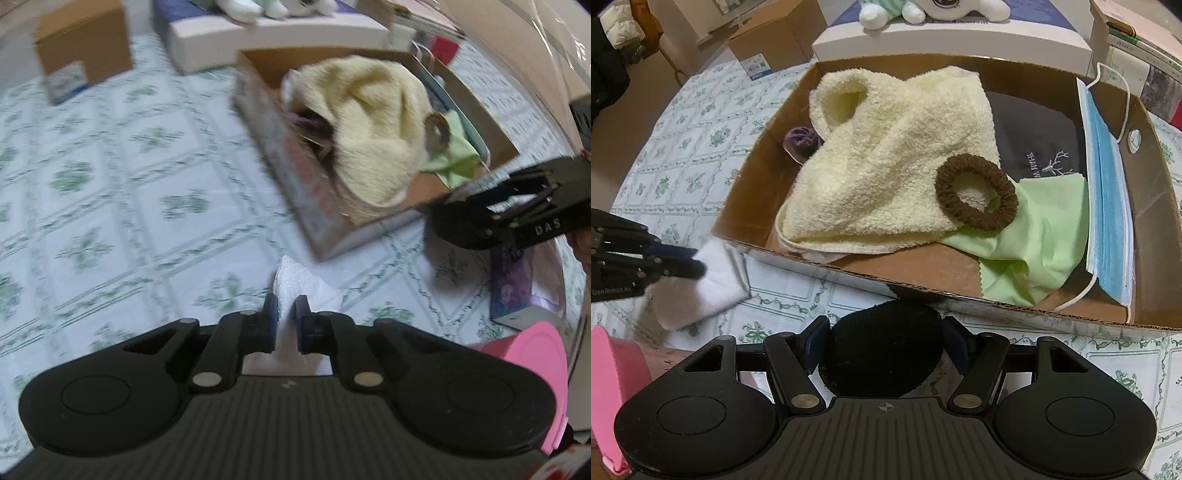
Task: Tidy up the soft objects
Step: 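Carry the white sock and black pad over the box with both tools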
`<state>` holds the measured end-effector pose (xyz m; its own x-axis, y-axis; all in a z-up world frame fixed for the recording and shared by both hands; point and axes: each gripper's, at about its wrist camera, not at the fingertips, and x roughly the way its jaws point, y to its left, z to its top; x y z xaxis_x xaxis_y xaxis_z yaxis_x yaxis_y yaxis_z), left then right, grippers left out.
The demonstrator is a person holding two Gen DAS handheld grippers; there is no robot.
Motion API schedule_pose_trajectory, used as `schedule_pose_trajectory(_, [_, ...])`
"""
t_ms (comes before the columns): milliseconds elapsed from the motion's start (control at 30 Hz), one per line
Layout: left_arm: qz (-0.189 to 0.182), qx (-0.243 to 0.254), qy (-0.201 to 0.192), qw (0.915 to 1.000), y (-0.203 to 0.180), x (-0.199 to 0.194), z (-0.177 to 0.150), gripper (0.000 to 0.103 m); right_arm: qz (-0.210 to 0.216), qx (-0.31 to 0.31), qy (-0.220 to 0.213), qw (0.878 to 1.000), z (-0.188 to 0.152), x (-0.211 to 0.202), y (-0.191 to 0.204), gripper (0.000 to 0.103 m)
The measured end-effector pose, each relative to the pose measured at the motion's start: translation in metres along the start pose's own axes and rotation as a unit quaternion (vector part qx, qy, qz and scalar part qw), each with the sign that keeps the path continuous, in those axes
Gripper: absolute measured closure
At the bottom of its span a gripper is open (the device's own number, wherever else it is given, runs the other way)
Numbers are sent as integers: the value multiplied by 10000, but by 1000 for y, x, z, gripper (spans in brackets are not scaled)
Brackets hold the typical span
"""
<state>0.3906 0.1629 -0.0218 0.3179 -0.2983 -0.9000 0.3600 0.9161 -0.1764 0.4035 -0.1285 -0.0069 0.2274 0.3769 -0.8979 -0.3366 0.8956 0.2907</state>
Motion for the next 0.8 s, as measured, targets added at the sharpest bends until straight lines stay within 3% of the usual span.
schedule_pose_trajectory(400, [773, -382, -560, 9947, -3, -57, -8, 95, -31, -20, -339, 9994, -7, -43, 12, 37])
schedule_pose_trajectory(800, [1248, -407, -1019, 9861, -48, -106, 0, 95, -44, -7, -781, 9969, -19, -100, 15, 37])
